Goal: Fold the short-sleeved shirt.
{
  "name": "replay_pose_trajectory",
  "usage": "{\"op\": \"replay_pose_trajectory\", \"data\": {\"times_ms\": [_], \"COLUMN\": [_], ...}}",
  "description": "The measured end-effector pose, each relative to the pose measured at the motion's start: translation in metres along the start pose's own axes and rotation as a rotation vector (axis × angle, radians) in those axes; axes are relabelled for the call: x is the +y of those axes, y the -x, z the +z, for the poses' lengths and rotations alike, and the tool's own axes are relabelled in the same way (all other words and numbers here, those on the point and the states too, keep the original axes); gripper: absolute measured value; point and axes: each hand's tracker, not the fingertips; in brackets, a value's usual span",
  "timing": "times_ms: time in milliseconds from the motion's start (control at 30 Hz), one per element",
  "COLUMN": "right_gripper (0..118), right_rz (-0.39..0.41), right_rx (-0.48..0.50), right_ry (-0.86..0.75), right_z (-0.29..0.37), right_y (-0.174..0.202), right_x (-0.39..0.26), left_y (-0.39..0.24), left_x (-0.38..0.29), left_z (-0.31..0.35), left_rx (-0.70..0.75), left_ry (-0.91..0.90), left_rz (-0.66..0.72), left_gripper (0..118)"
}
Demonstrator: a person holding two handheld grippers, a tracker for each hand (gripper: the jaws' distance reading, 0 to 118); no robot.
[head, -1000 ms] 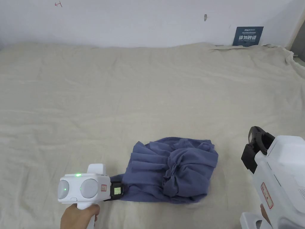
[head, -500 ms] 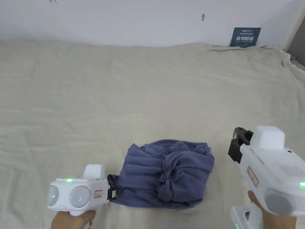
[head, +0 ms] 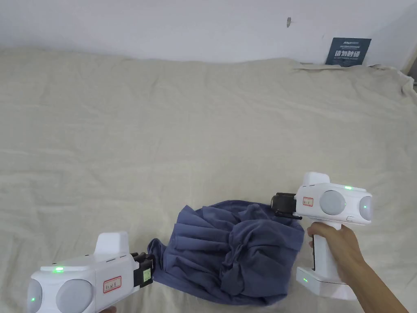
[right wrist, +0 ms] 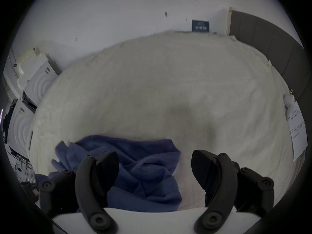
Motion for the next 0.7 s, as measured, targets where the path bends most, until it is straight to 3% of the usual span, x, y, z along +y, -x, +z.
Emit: {"op": "replay_pose_trajectory", "data": {"times_ms": [100, 133, 267, 300, 400, 700], "right_gripper": [88, 81, 13, 6, 5, 5], "right_rz": [-0.002, -0.006, -0.007, 0.000, 0.026, -0.046], "right_rx": [-0.016, -0.024, -0.012, -0.005, -0.002, 0.129], "right_ry": [0.059, 0.076, 0.095, 0.097, 0.059, -0.134], "right_z": [-0.021, -0.025, -0.031, -0.031, -0.020, 0.069], "right_y": [-0.002, -0.001, 0.000, 0.002, 0.001, -0.010], "right_x": [-0.003, -0.004, -0.010, -0.010, -0.011, 0.000], "left_y": [0.003, 0.003, 0.005, 0.005, 0.005, 0.010], "left_x": [-0.001, -0.001, -0.001, -0.001, 0.000, 0.013], "left_z": [-0.002, -0.002, -0.002, -0.003, -0.001, 0.016], "left_rx": [0.000, -0.002, -0.006, -0.008, -0.019, -0.116], "left_ry": [0.006, 0.007, 0.008, 0.006, -0.001, -0.081], "left_rz": [0.002, 0.003, 0.008, 0.012, 0.026, 0.134], "left_gripper": [4, 4, 4, 4, 4, 4]}}
